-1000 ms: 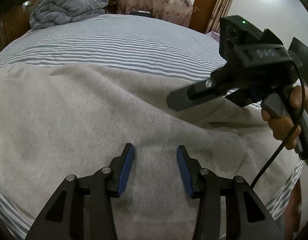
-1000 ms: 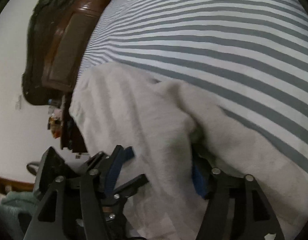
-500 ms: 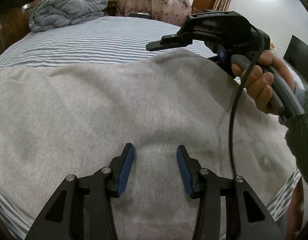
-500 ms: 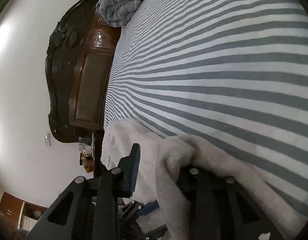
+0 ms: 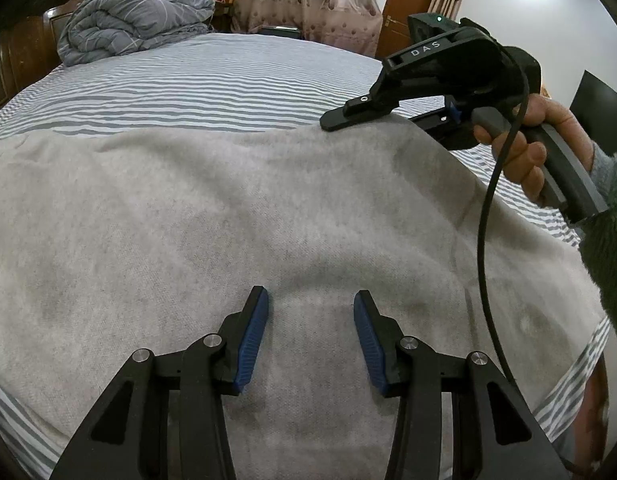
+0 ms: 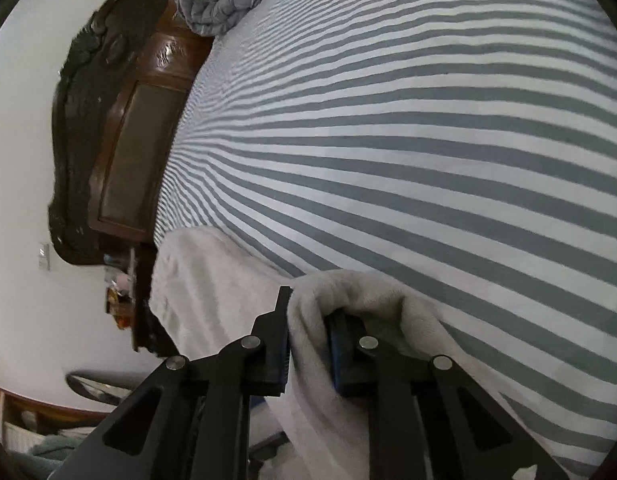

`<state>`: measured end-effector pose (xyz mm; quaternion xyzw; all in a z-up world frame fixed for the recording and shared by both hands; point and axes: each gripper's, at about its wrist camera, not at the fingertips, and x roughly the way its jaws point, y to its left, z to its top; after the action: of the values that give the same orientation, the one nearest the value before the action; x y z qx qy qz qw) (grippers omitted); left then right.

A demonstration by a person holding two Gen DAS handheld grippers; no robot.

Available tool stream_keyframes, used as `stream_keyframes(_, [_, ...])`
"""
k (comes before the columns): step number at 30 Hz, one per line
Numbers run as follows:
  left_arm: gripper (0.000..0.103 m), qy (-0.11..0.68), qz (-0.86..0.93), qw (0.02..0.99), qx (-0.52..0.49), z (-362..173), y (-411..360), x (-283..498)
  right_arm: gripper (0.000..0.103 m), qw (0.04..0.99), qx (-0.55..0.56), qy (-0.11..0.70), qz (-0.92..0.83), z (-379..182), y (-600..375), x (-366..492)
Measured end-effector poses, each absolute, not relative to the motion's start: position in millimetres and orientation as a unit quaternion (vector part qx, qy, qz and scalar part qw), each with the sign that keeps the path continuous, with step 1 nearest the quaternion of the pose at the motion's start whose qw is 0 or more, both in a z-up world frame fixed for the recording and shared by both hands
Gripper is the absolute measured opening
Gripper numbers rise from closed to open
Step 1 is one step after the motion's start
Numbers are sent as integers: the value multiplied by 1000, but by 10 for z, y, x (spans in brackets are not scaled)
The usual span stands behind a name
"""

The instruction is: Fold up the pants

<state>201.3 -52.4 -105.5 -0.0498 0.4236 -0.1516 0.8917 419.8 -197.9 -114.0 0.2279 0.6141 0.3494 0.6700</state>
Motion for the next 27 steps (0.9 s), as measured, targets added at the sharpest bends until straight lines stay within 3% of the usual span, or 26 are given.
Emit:
stream_keyframes(17, [46, 412, -143, 900, -22, -1077, -600, 1947, 14, 763, 46, 587, 267, -1067, -1741, 4212])
stream_keyframes(19, [46, 413, -143, 899, -25, -1059, -592, 1947, 20, 773, 54, 576, 260, -967, -1772, 4176])
stream_keyframes(23, [46, 420, -156, 892, -63, -962, -487, 1929, 21, 810, 37, 528, 251, -574, -1850, 3991])
stream_keyframes(27, [46, 421, -163, 891, -41, -914, -532, 1798, 20, 796, 18, 537, 278, -524, -1795, 3782])
